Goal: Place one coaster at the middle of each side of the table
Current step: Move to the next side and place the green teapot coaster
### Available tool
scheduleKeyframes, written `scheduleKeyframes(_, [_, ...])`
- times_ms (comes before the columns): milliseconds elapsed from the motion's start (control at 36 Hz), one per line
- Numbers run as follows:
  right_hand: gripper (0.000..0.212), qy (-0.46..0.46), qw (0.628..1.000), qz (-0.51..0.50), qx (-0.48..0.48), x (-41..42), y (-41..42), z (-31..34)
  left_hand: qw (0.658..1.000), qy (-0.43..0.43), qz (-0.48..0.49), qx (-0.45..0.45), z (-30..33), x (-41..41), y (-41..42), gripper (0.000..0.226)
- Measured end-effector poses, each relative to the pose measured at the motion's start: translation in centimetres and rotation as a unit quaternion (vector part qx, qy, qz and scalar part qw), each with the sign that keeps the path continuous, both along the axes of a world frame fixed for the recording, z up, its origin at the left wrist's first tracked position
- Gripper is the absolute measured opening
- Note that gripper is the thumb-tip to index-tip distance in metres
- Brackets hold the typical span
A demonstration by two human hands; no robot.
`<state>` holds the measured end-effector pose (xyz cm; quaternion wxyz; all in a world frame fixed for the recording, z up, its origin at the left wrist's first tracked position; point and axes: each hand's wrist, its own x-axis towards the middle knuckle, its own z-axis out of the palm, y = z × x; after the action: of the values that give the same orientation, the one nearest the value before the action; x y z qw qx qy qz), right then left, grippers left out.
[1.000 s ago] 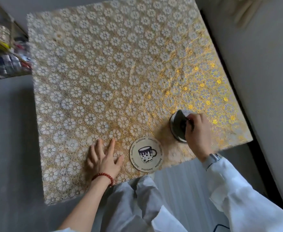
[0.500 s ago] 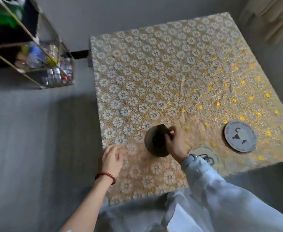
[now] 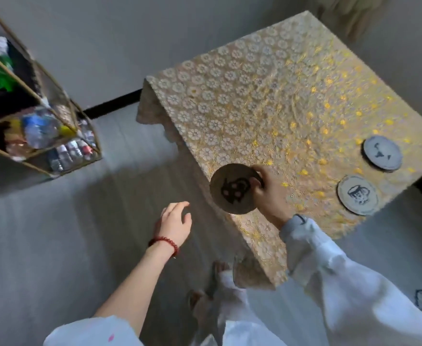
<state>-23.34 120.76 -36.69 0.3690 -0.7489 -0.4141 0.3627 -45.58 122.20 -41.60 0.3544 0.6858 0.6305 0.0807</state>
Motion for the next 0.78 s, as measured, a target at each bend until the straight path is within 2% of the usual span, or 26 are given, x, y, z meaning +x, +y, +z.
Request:
scheduleKeyframes(278, [0.03,0.101,0.984,-0.127,-0.073,-1.1,5.9,-3.4,0.992,0.046,-0.108,0.035,0.8,-2.6,9.1,0.033])
scheduleKeyframes(361, [0.027,0.1,0.98,-0.149,-0.084,-0.9,8.4,-4.5,0.983,0.075,-0.162,0.049,0.6,-1.9,12.8,0.037])
scheduleKeyframes(444, [0.027,0.074,0.977,-0.176,-0.093,-0.5,10.7,-5.5,0.964,0.119,-0.236,0.042,0.2,-0.4,16.7,0.046])
scheduleKeyframes(583, [0.03,0.085,0.969,-0.195,-0.129,-0.2,12.8,-6.7,0.926,0.17,-0.337,0.027,-1.4,2.9,21.6,0.055])
scheduleKeyframes(778, [0.031,0.012,0.974,-0.158,-0.164,0.1,13.2,-7.9,0.865,0.223,-0.449,0.032,-4.6,6.4,24.9,0.064])
